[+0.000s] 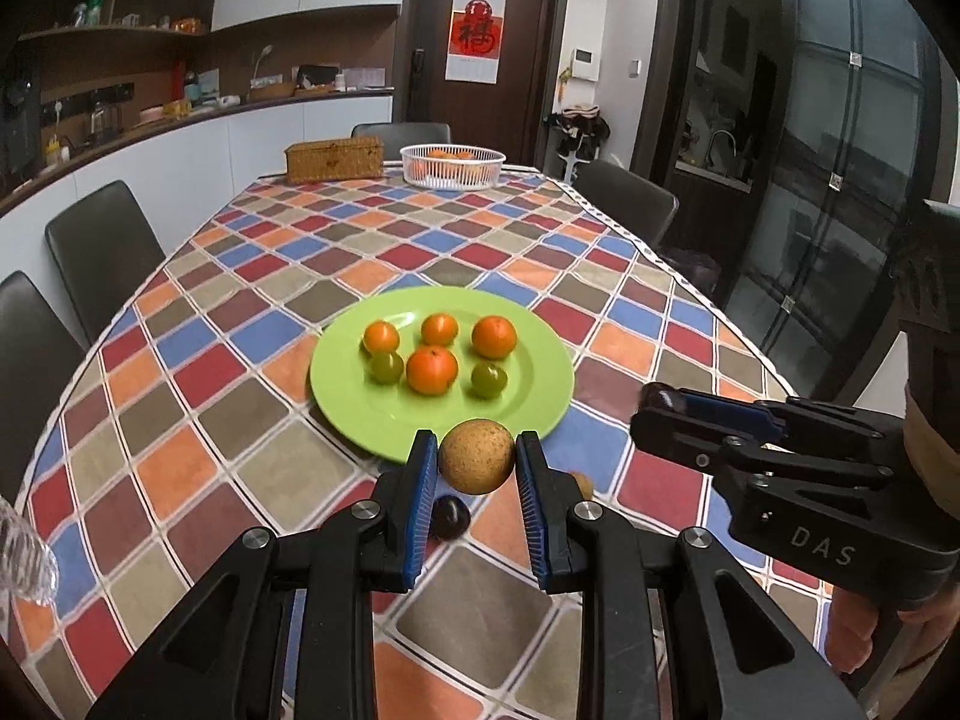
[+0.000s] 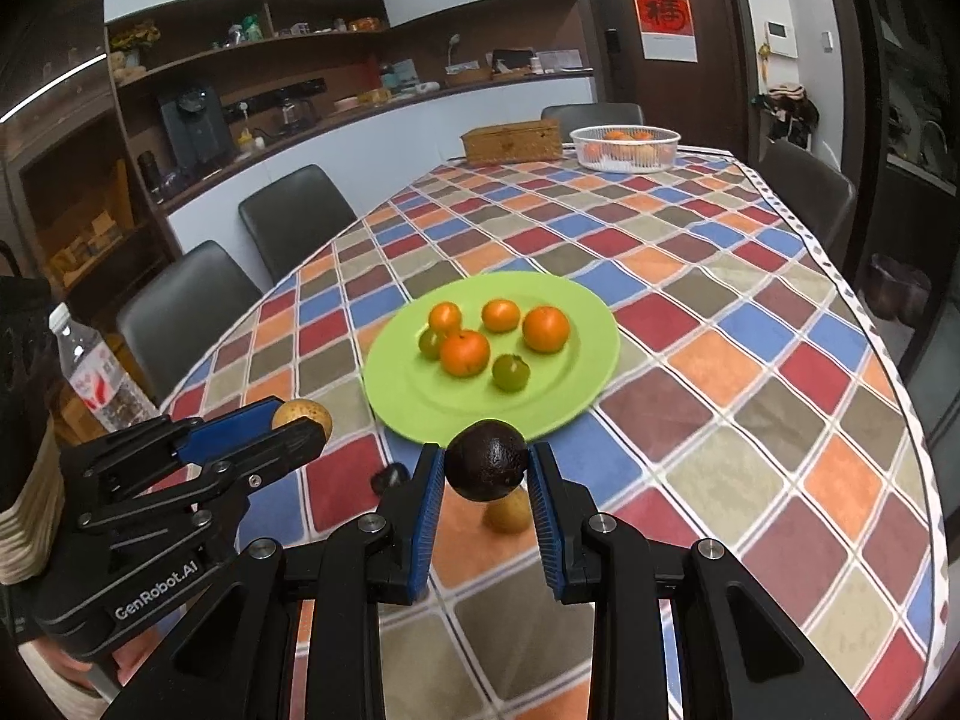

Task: Organize fruits
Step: 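Carry the kiwi and plum onto the green plate and open both tools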

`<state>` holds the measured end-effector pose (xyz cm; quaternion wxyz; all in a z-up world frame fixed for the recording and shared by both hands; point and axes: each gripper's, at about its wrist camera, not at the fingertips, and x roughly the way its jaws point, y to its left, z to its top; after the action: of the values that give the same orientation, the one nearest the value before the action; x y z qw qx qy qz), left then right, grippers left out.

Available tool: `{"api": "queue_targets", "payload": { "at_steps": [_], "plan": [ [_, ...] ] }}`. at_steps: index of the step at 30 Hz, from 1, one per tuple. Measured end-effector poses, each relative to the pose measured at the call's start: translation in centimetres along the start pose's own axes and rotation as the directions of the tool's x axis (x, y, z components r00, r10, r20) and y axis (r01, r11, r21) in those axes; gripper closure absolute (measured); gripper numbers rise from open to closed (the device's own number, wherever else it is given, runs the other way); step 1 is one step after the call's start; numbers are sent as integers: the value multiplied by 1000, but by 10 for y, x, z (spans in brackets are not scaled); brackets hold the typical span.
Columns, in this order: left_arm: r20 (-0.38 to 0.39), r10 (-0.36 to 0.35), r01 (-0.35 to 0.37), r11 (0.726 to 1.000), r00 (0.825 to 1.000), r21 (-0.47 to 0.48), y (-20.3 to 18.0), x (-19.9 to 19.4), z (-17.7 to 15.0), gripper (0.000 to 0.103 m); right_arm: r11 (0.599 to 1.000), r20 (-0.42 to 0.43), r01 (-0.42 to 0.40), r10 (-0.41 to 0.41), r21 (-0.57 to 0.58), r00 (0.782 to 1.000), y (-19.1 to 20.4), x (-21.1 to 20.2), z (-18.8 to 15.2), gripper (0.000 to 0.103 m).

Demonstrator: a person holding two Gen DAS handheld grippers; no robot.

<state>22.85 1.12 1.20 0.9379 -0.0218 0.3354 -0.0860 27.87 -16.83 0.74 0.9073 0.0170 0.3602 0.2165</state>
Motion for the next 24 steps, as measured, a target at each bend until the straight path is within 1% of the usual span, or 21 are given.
{"api": "queue_targets", "payload": {
  "at_steps": [6,12,19,24],
  "plan": [
    [20,-2,2,1000,1000,13,12,8,13,76,1000,-8,-25,25,8,1000,3,18,14,73],
    [14,-17,17,1000,1000,18,25,22,24,76,999,-28,-40,40,6,999,5,39,27,73],
    [-28,-34,34,999,999,26,41,50,30,76,999,-65,-48,46,-23,997,11,66,37,73],
    [-86,-47,50,998,995,31,51,75,31,76,999,-106,-39,35,-36,994,10,89,39,73]
  ]
}}
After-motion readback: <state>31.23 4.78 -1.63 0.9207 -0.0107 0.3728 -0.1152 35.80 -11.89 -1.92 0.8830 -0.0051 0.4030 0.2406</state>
